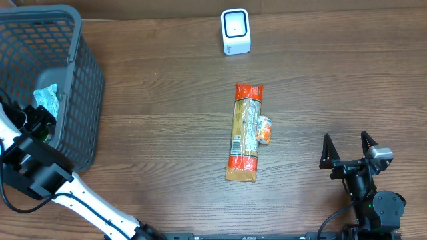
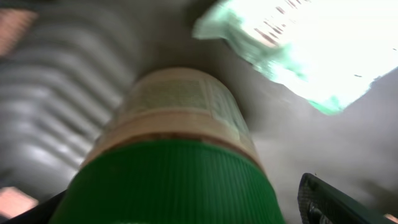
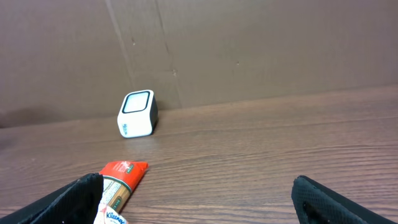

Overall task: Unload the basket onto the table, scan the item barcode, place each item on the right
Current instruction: 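Reach the left gripper into the basket and grasp the green-lidded jar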

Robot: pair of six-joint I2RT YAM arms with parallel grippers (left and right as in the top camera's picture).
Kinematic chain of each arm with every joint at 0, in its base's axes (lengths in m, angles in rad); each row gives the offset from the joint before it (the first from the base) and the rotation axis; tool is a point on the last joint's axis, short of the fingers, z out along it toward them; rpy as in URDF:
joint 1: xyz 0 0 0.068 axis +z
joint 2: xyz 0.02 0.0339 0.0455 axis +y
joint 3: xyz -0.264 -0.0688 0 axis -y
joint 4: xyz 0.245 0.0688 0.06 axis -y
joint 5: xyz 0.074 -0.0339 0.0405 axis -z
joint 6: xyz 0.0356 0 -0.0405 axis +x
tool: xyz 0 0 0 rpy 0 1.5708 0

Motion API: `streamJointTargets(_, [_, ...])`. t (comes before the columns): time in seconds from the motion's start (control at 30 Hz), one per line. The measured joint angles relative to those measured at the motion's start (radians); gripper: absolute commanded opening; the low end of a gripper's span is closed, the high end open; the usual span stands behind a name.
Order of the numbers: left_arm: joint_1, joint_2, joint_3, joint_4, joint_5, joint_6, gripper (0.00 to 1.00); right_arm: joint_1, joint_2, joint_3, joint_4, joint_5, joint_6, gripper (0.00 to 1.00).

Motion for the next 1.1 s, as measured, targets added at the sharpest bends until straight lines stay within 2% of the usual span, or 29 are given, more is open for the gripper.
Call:
streamJointTargets(0.17, [0.0, 0.0, 0.0, -0.025, 0.121, 0.0, 0.86, 0.0, 0.0, 0.0, 0.0, 0.0, 0.0, 1.0])
streamJointTargets(0.2, [0.0, 0.0, 0.0, -0.03, 0.138, 0.0, 0.89, 0.0, 0.0, 0.0, 0.001, 0.0, 0.0, 1.0])
streamJointTargets(0.23, [0.0, 0.0, 0.0, -0.037, 0.152, 0.0, 0.97, 0.0, 0.0, 0.0, 0.0, 0.0, 0.0, 1.0])
streamJointTargets(0.27, [0.0, 0.0, 0.0, -0.039, 0.16, 0.005, 1.0, 0.0, 0.0, 0.0, 0.0, 0.0, 0.0, 1.0])
streamJointTargets(0.37, [0.0, 0.0, 0.0, -0.039, 0.179, 0.005, 1.0, 0.0, 0.0, 0.0, 0.0, 0.0, 0.0, 1.0])
streamJointTargets(0.73, [-0.001, -0.039, 0.0, 0.061, 0.031, 0.022, 1.0, 0.0, 0.0, 0.0, 0.0, 0.0, 0.0, 1.0])
streamJointTargets(0.9, [-0.001, -0.058, 0.0, 0.116, 0.048, 0.1, 0.99, 0.0, 0.0, 0.0, 0.0, 0.0, 0.0, 1.0])
streamJointTargets(1.1, [-0.001, -0.053, -0.006, 0.107, 0.064, 0.146, 0.97, 0.0, 0.0, 0.0, 0.0, 0.0, 0.0, 1.0])
